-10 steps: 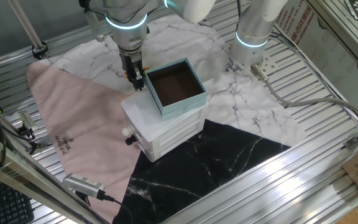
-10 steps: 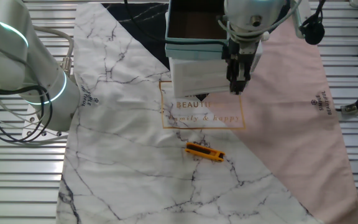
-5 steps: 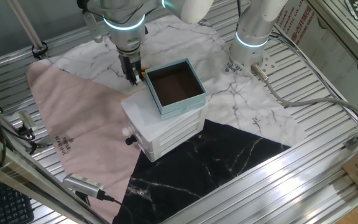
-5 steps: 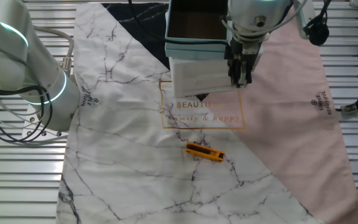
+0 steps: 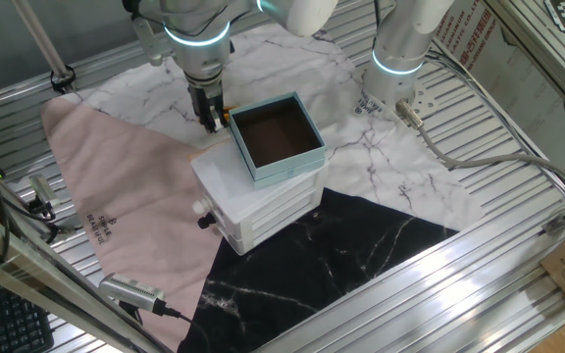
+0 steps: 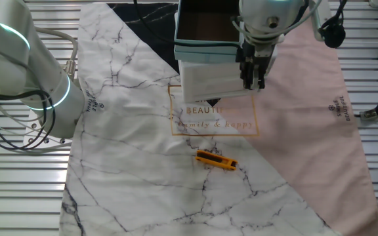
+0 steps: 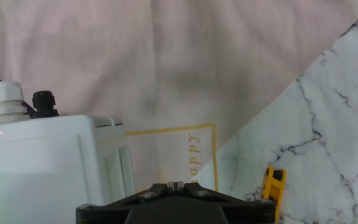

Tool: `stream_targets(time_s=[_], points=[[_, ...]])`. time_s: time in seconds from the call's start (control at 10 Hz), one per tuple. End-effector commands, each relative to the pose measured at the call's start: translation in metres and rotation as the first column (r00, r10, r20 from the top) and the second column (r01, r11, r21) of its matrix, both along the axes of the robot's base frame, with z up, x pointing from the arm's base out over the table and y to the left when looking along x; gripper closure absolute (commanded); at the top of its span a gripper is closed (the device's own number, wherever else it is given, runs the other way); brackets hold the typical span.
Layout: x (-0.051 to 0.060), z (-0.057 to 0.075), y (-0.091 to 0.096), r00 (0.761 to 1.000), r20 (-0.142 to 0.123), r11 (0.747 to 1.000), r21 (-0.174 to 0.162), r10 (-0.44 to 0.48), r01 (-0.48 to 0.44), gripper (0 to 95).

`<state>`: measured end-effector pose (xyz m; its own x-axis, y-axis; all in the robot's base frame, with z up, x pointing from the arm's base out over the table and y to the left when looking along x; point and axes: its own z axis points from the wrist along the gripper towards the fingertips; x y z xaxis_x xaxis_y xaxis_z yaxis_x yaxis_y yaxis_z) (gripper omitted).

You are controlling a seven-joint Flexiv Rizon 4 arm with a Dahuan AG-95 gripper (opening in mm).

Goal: Grasp the handle and open the drawer

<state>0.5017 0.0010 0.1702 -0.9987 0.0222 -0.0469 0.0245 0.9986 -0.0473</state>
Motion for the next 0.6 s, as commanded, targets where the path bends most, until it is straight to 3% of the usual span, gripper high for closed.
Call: stream_targets(time_s=[0.1,0.6], points=[[-0.0028,0.0014,-0.0004,1.0,-0.006,1.0,0.0,0.002,-0.002,95.0],[-0.0037,-0.0021,-0.002,1.0,-0.004,1.0,0.005,0.002,-0.002,95.0]])
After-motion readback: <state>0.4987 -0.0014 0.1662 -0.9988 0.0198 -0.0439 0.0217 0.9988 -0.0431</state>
